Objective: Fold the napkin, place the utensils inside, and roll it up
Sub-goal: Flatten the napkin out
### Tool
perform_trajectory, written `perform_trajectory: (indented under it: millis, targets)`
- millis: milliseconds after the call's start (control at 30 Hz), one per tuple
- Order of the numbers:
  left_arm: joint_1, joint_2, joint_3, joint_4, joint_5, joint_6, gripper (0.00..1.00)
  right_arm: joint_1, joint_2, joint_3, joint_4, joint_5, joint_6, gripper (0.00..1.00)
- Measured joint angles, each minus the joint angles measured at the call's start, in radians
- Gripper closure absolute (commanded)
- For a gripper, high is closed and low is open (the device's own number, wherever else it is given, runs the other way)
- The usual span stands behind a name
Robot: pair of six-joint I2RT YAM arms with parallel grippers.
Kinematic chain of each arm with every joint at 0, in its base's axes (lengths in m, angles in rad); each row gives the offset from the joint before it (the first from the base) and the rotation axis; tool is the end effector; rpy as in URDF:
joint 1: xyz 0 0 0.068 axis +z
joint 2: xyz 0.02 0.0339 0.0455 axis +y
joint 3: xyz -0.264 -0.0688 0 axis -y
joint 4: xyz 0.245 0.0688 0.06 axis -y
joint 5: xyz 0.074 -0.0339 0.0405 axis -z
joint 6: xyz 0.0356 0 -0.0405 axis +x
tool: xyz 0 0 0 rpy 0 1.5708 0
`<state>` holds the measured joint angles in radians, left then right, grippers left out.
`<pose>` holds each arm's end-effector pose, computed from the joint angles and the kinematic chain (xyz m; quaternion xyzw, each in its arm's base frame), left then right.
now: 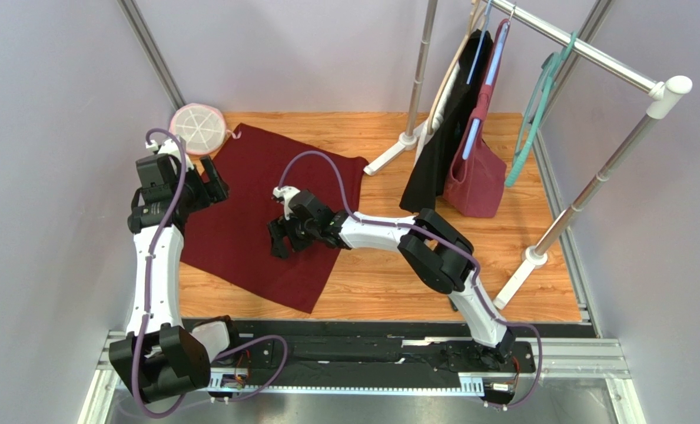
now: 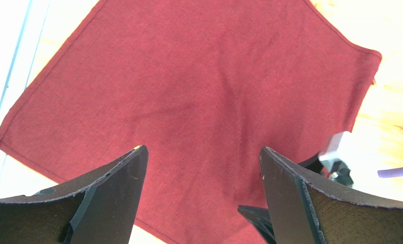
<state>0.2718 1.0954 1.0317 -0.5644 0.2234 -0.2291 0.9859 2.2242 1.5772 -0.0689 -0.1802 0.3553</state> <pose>0.2289 0.0556 0.3286 -0.1704 0.8703 -0.0897 0.4533 0.2676 0.4157 0.1518 -0.3165 0.8501 0.3207 0.2726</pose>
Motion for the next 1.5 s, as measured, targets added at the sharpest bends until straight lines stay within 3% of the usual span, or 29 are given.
perform_trajectory:
  millis: [233,433,567,733,867,1033,1133,1233,1500]
  targets:
    - [-0.073,-0.014,0.0,0.0,-0.016,0.0,0.12,0.002,-0.027,-0.008,-0.032,-0.011,-0.019,0.15]
    - [-0.183,-0.068,-0.005,0.003,-0.07,0.003,0.12,-0.007,-0.266,-0.118,-0.112,0.042,-0.043,0.16]
    - [-0.238,-0.132,-0.035,0.007,-0.07,-0.006,0.26,-0.029,-0.452,-0.23,-0.114,0.072,-0.037,0.19]
    - [-0.294,-0.205,-0.129,0.019,-0.086,-0.061,0.35,-0.047,-0.507,-0.355,-0.121,0.087,0.005,0.2]
    - [-0.457,-0.283,-0.232,0.005,-0.113,-0.128,0.4,-0.064,-0.521,-0.478,-0.177,0.119,0.068,0.2]
    - [-0.784,-0.322,-0.327,-0.001,-0.207,-0.243,0.42,-0.169,-0.615,-0.557,-0.227,0.138,0.101,0.2]
    - [-1.014,-0.286,-0.381,-0.01,-0.271,-0.338,0.41,-0.242,-0.705,-0.565,-0.232,0.151,0.111,0.2]
    - [-1.17,-0.208,-0.407,-0.047,-0.314,-0.415,0.42,-0.303,-0.797,-0.581,-0.225,0.156,0.119,0.2]
    - [-1.218,-0.059,-0.474,-0.02,-0.31,-0.511,0.42,-0.357,-0.951,-0.681,-0.226,0.158,0.12,0.19]
